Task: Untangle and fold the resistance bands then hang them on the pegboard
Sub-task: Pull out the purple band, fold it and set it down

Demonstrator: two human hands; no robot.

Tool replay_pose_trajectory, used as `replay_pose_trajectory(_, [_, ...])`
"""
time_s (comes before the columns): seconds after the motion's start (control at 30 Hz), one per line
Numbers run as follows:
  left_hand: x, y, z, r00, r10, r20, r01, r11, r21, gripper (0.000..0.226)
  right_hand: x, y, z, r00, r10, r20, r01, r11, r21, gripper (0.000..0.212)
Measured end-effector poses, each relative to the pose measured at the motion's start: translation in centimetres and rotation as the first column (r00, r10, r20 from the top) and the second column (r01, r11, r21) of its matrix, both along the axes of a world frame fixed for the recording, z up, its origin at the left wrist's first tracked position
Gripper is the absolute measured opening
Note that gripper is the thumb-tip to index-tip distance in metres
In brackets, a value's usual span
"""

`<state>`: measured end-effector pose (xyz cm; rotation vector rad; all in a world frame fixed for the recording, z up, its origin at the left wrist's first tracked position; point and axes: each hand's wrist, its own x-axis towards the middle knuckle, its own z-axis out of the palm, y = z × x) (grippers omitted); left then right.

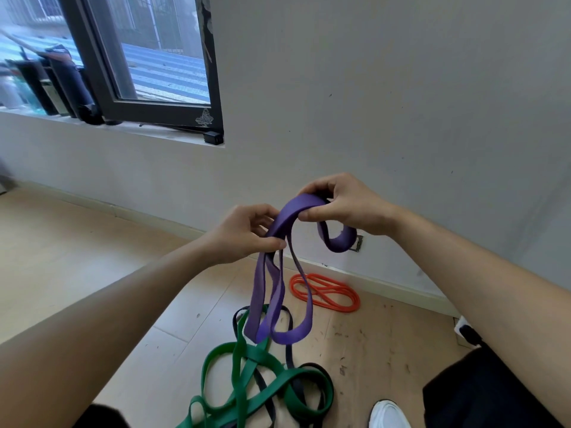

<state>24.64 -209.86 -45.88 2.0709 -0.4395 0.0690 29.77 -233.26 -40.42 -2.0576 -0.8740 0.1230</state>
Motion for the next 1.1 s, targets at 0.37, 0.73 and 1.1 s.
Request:
replay_pose_trajectory(0.37, [0.2,1.2,1.0,0.984,-0.021,-0.174,0.016,0.999,-0.033,0.047,0.6,-1.5,0.1,0.999,0.005,-0.048,-0.005,1.0,-0.011,0.028])
replay_pose_trajectory(0.73, [-0.7,-1.5,-1.2,0.981,-0.031,-0.191,0.013,0.995,-0.094,0.027,0.2,-0.7,-0.2,0.989,0.041,-0.144,-0.006,0.972,0.234,0.02])
replay_pose_trajectory(1.1, [-0.4,-1.4,0.5,0.988,0.114,-0.109,-0.138,0.958,-0.252,0.04,3.2,-6.3,-1.2,0.965,-0.039,-0.259,0.064,0.994,0.089,0.024])
